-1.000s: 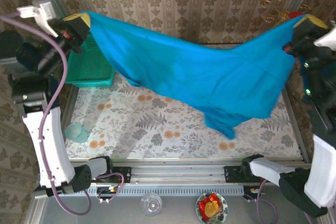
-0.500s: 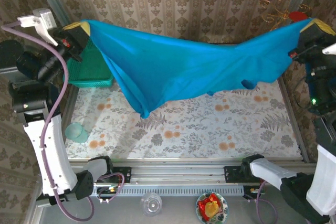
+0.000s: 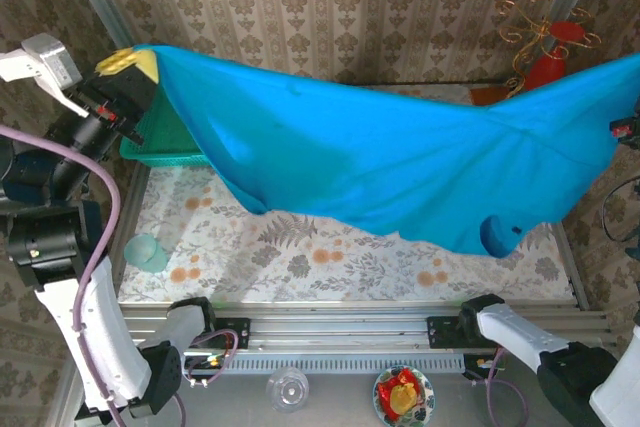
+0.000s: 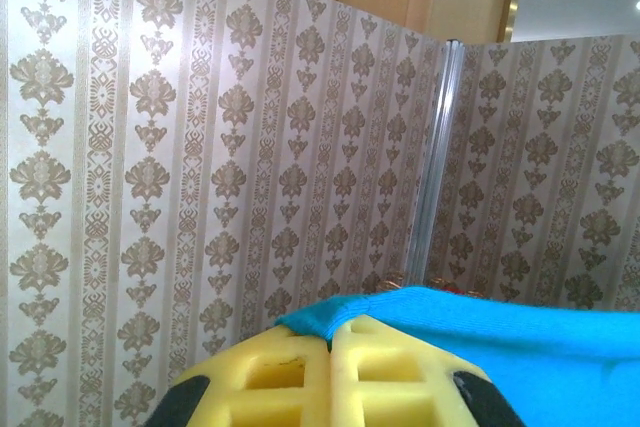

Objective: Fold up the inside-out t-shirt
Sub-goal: Flatten out the T-shirt at the center of the table.

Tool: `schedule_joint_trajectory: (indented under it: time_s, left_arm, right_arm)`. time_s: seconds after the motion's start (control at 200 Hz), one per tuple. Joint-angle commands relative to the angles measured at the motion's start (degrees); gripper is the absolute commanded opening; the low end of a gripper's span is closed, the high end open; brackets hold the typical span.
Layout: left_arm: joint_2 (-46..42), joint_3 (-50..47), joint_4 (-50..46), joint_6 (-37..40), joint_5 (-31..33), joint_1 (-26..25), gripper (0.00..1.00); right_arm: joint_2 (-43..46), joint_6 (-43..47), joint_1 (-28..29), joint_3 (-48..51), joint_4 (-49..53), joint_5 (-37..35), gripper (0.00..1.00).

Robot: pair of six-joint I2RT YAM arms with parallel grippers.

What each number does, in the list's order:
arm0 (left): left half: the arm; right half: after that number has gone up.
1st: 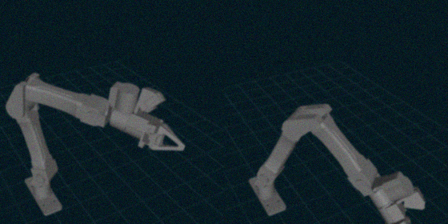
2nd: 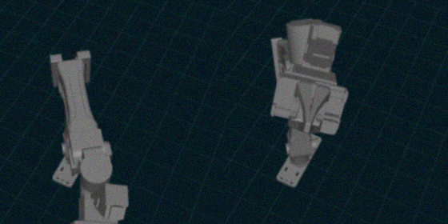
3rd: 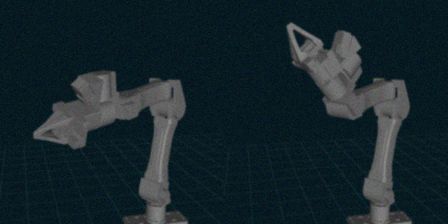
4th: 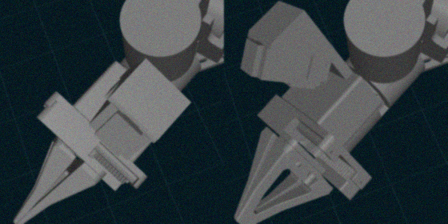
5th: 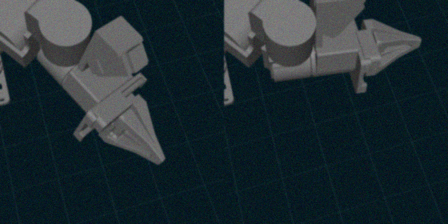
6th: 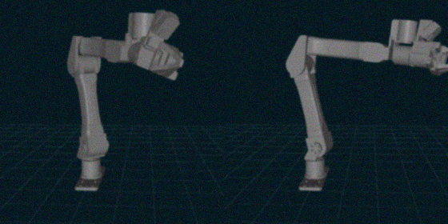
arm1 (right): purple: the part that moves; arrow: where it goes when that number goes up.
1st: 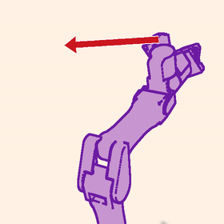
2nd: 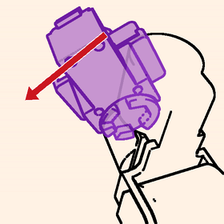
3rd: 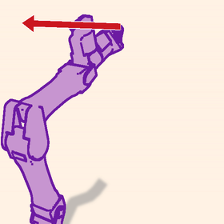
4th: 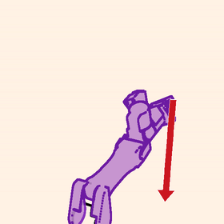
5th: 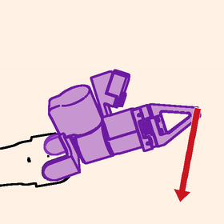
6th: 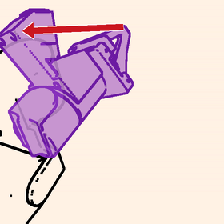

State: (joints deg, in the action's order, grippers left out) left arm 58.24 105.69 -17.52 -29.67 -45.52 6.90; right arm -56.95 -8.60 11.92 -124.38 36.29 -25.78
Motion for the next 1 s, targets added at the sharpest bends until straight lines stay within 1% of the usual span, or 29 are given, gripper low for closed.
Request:
schedule_joint_trajectory:
  time_s: [0.0,0.14,0.195,0.265,0.34,0.415,0.485,0.565,0.63,0.785,0.84,0.875,0.915,0.995]
  left_arm:
    - [3.6,-5.1,6.0,-4.4,-0.4,0.6,0.00]
    - [7.6,-12.6,11.9,-6.5,-0.4,-0.4,0.00]
    - [9.6,-14.6,13.5,-5.8,0.0,-1.6,0.00]
    - [12.7,-16.6,15.1,-3.9,2.1,-3.6,0.00]
    - [17.2,-16.5,17.6,-3.8,2.6,-5.0,0.00]
    - [22.2,-13.4,19.9,-4.7,3.1,-5.5,0.00]
    - [27.3,-7.7,21.3,-6.0,3.6,-5.6,0.00]
    - [33.3,1.2,21.5,-7.9,3.9,-5.6,0.00]
    - [38.6,9.8,21.5,-9.7,3.2,-5.5,0.00]
    - [50.1,30.5,19.9,-14.4,2.0,-5.5,0.00]
    - [53.1,36.1,20.0,-16.3,1.4,-5.3,0.00]
    - [54.5,38.2,21.3,-17.9,0.9,-5.2,0.00]
    - [55.5,38.9,23.6,-20.3,0.3,-4.8,0.00]
    - [55.8,36.9,27.3,-23.8,-1.8,-4.2,0.00]
  right_arm:
    - [-4.8,2.2,0.0,0.5,-2.4,-2.9,0.00]
    - [-7.9,1.5,-0.1,7.2,-6.0,-3.5,0.00]
    - [-9.7,0.9,-0.2,9.8,-8.1,-3.5,0.00]
    - [-12.5,-0.7,-0.7,12.1,-9.8,-2.5,0.00]
    - [-15.9,-3.4,-2.3,13.5,-12.5,-0.5,0.00]
    - [-20.4,-5.9,-4.4,12.3,-15.1,1.9,0.00]
    - [-25.8,-7.5,-5.9,9.1,-17.5,3.4,0.00]
    - [-32.0,-9.7,-7.5,2.2,-18.0,4.9,0.00]
    - [-37.7,-11.3,-9.0,-6.4,-16.5,6.6,0.00]
    - [-52.8,-14.3,-12.1,-35.6,-9.8,10.0,0.00]
    - [-56.6,-16.1,-13.2,-43.3,-8.5,10.9,0.00]
    - [-57.6,-17.3,-14.0,-45.5,-8.0,11.6,0.00]
    - [-57.5,-18.7,-14.8,-45.3,-7.6,12.3,0.00]
    - [-54.5,-19.9,-15.7,-40.1,-5.9,14.1,0.00]
